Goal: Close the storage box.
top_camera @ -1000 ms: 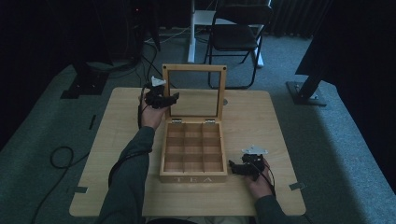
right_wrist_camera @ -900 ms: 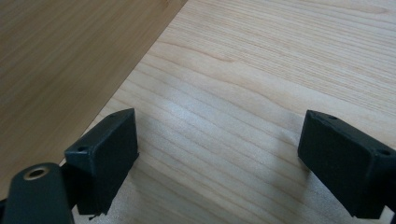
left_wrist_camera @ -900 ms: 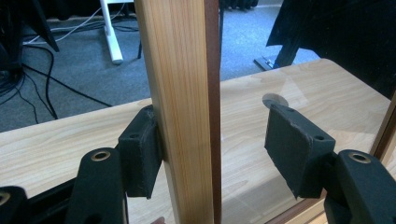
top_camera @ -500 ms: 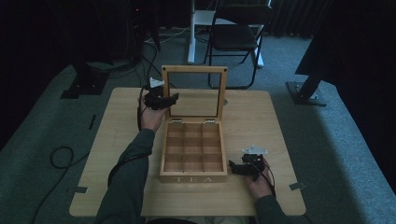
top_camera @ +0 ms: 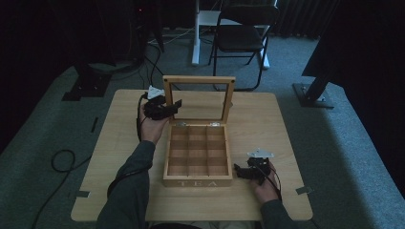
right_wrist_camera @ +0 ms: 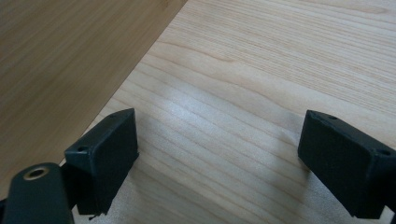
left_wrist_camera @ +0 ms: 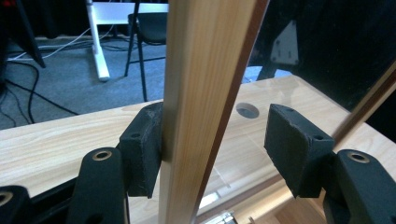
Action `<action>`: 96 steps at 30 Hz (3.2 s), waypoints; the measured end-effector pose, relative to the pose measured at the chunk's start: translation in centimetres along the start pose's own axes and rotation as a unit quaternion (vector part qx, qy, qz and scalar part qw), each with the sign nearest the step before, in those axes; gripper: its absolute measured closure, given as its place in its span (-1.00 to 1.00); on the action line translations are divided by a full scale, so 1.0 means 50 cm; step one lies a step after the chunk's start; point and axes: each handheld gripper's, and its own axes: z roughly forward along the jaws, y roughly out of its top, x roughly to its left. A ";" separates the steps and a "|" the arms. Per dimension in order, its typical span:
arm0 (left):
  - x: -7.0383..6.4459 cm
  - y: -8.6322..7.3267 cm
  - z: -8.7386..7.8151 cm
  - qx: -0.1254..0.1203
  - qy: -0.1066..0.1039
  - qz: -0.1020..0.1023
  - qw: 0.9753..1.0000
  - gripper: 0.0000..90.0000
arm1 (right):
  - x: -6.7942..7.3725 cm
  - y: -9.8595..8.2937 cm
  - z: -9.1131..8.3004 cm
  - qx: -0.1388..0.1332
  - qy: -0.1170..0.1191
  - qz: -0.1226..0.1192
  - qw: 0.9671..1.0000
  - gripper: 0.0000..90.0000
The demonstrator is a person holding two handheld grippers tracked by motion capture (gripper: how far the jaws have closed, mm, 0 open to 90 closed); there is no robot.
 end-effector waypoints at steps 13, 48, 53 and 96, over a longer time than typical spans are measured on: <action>-0.001 -0.008 -0.036 0.004 -0.033 0.005 0.999 -0.11 | 0.000 0.000 0.000 0.000 0.000 0.000 1.000 -0.74; -0.022 0.022 -0.150 -0.022 -0.034 0.017 0.999 0.26 | 0.000 0.000 0.000 -0.001 0.000 0.000 1.000 -0.74; -0.022 0.020 -0.152 -0.020 -0.038 0.010 0.999 0.27 | 0.000 0.000 0.000 -0.001 0.000 0.000 1.000 -0.74; -0.050 -0.017 -0.206 -0.015 -0.055 -0.027 0.998 0.10 | 0.000 0.000 0.000 -0.001 -0.001 0.001 1.000 -0.74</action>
